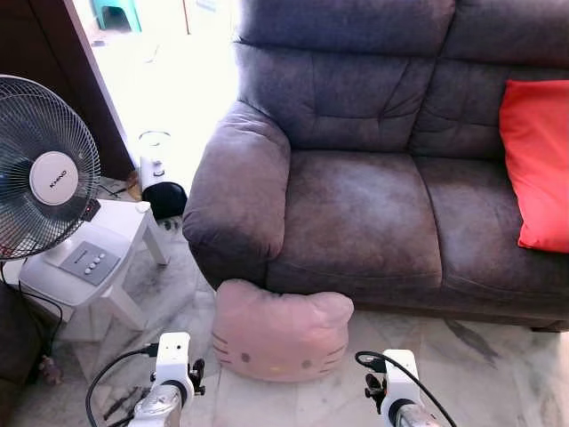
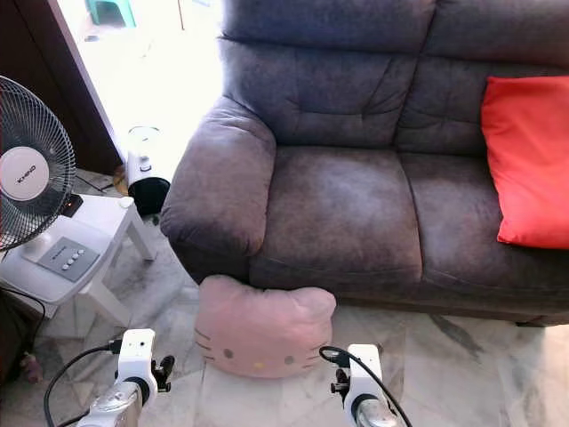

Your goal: Move the pillow to the sofa from floor

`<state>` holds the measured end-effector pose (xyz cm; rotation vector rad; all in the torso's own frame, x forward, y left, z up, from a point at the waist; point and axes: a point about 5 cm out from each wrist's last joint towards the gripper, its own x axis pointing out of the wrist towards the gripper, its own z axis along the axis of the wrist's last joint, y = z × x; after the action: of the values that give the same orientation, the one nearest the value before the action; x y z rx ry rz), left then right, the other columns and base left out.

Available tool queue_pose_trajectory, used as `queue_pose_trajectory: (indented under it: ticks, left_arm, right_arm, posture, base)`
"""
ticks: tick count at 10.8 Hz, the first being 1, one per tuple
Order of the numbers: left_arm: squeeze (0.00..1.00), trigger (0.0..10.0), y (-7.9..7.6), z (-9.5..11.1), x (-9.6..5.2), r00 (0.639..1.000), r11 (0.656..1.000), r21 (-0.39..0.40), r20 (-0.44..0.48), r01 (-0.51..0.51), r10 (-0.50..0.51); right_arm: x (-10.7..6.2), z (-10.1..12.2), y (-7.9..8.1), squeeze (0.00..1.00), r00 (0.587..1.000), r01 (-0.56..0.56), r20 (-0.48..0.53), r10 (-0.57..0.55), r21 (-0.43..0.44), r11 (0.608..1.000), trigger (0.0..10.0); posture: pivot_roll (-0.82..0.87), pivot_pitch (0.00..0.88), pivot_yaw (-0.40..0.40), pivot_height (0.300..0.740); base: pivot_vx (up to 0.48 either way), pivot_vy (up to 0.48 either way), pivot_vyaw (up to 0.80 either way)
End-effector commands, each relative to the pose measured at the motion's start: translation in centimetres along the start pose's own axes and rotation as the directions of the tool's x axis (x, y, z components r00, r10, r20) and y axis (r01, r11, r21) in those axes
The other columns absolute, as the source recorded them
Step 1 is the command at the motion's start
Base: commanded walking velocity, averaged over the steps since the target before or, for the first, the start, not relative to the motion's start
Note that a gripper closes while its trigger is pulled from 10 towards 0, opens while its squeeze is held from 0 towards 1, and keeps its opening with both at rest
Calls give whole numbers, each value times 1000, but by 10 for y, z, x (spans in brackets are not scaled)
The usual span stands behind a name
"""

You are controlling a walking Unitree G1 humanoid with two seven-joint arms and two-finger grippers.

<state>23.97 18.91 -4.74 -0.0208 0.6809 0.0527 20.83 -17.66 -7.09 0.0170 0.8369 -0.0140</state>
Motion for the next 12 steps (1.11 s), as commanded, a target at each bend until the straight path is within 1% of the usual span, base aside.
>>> queue_pose_trajectory:
  ticks: [1,2,3,4,5,8,9,10,11,12]
  left_arm:
    - [0,10000,1,-10,-3,999,1000,9,-39,-7,8]
    - [0,10000,1,-10,-3,999,1000,9,-37,-8,8]
    - [0,10000,0,-9,-2,999,1000,8,-34,-9,9]
    - [0,10000,0,-9,-2,999,1000,7,-32,-10,10]
    - [0,10000,0,-8,-2,999,1000,6,-30,-11,11]
    - [0,10000,0,-6,-1,1000,1000,5,-23,-14,14]
    - [0,10000,0,-5,-1,1000,1000,4,-19,-15,16]
    - [0,10000,0,-4,-1,1000,1000,4,-16,-16,16]
    - [0,10000,0,-4,-1,1000,1000,3,-14,-16,16]
    - [0,10000,0,-3,-1,1000,1000,4,-11,-16,16]
  right_arm:
    - [-1,-5,-2,0,1000,5,-16,-5,1,1000,10000]
    - [-1,-5,-2,0,1000,0,-16,0,8,1000,10000]
    - [-1,-5,-1,0,1000,-2,-14,2,30,1000,10000]
    - [-1,-5,-1,0,1000,-3,-16,3,21,1000,10000]
    - [-1,-4,-2,0,1000,-1,-10,1,15,1000,10000]
    - [-1,-4,-3,0,1000,1,-11,-1,10,1000,10000]
    - [-1,-4,-2,0,1000,-5,-15,5,-9,1000,10000]
    - [-1,-4,-1,0,1000,-6,-15,6,-9,1000,10000]
    - [-1,-4,-1,0,1000,0,-13,0,15,1000,10000]
    - [-1,-4,-1,0,1000,0,-11,0,12,1000,10000]
  posture:
    - [89,96,-67,740]
    - [90,95,-68,740]
    - [90,99,-70,740]
    - [89,102,-71,740]
    - [89,105,-72,740]
    - [87,111,-72,740]
    - [88,113,-72,740]
    - [88,115,-72,740]
    - [88,116,-72,740]
    - [88,117,-72,740]
  base:
    - [0,0,0]
    - [0,0,0]
    - [0,0,-706]
    - [0,0,-694]
    - [0,0,0]
    - [244,0,0]
    - [270,0,0]
    - [285,0,0]
    - [296,0,0]
    - [300,0,0]
